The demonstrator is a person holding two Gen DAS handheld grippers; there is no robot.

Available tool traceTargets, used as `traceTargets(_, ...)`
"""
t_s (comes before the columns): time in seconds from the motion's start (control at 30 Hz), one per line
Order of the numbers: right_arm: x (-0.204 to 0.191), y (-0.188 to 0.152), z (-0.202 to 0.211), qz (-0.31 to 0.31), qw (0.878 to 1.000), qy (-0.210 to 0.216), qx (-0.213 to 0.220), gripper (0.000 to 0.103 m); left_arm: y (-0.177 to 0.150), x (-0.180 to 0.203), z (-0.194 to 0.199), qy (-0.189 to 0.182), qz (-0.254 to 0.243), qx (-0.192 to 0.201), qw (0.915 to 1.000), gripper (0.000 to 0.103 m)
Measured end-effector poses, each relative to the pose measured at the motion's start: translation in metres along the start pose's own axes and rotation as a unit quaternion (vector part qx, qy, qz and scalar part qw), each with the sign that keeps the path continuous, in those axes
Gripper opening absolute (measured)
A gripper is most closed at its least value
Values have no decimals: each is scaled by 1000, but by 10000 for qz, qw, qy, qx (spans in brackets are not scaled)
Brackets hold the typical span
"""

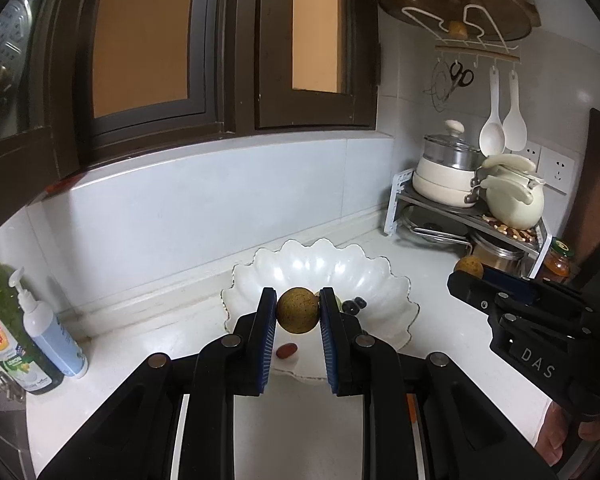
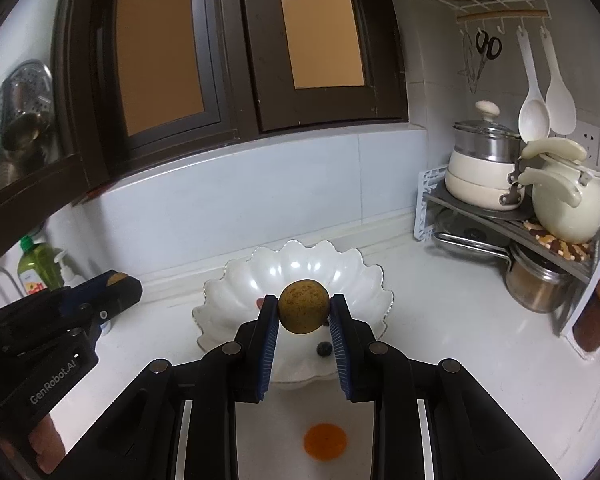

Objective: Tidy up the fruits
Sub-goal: 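Lift and carry both brown fruits in both grippers over the white bowl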

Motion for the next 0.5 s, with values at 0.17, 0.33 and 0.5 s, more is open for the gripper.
traceTargets(0.17,4,4,-19,-10,9999,-62,-151,28,4,-4,-18,53,-19,-124,9999,22)
traceTargets(0.33,11,5,-40,5,9992,-185,-353,28,3,-7,-39,39,18,-335,9994,22)
traceTargets(0.5,17,3,-64,-80,9979,-173,-611,28,0,-10,-62,74,-18,-556,9984,22)
Point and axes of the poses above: each gripper's, at about its wrist camera, not at the fingertips, and z roughly against the way its jaws point, x to its right, y to its top, the point moved 8 cm from there along -z, roughly the way its jaws point, and after that the axes turned 3 degrees about y, right-handed, at the moved point
